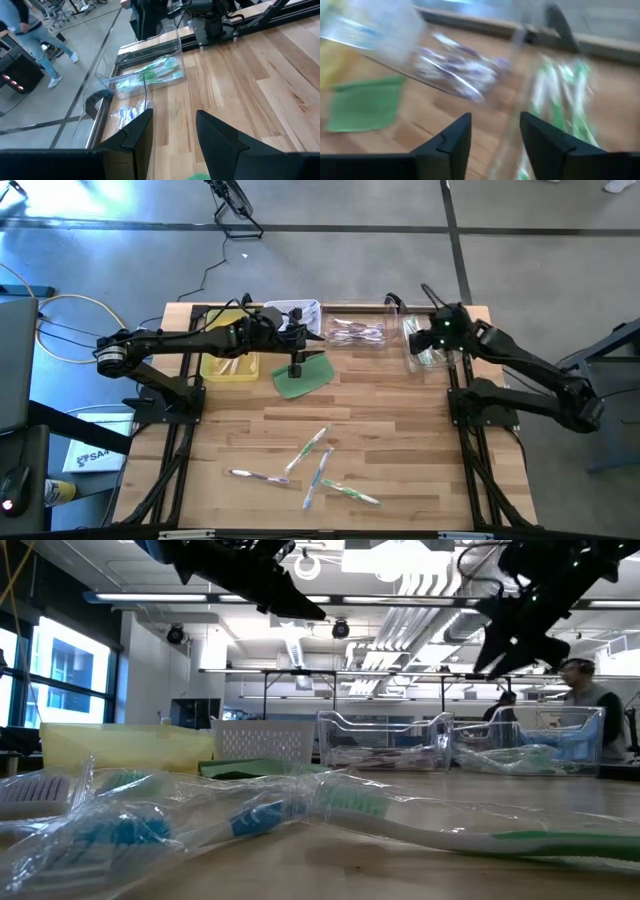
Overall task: Pick & Place Toothbrushes
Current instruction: Put the green toothbrush into the right transparent bin
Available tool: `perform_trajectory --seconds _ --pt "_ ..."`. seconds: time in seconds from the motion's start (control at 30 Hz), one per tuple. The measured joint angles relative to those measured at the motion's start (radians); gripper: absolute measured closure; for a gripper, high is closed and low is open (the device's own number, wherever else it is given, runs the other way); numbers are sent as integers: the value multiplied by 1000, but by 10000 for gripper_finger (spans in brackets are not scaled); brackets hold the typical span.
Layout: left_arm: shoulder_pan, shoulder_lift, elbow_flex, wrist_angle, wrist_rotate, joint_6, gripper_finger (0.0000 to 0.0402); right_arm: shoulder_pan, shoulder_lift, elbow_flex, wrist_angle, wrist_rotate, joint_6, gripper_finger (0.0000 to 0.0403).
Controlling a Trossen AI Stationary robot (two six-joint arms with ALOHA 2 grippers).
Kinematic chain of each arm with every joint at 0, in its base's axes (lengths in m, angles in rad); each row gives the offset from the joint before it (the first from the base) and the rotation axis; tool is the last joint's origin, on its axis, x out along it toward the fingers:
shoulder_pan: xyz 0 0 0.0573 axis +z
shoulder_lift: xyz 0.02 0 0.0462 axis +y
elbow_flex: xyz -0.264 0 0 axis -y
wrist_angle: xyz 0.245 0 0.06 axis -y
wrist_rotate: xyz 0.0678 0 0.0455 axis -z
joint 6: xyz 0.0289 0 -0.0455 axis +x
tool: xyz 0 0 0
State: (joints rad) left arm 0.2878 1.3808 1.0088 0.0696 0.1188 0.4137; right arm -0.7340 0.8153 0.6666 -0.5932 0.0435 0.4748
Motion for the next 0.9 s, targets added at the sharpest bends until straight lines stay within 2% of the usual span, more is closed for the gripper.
perform_trajectory --seconds 0.1,0.23,0.3,0.47,0.77,0.9 --pt "0 0 0 0 0 0 256 10 -46 0 73 -80 -62 276" --pt "0 0 0 -1 0 0 256 61 -60 1 175 -246 -163 317" --pt "0 0 0 -3 0 0 256 93 -60 0 206 -279 -197 337" --pt "0 0 0 -22 0 0 256 177 -60 0 283 -239 -265 392" --pt "0 0 0 -10 -1 6 256 349 -60 0 329 -112 -315 400" --pt "0 0 -1 -10 -31 45 271 413 -62 0 354 -69 -322 400"
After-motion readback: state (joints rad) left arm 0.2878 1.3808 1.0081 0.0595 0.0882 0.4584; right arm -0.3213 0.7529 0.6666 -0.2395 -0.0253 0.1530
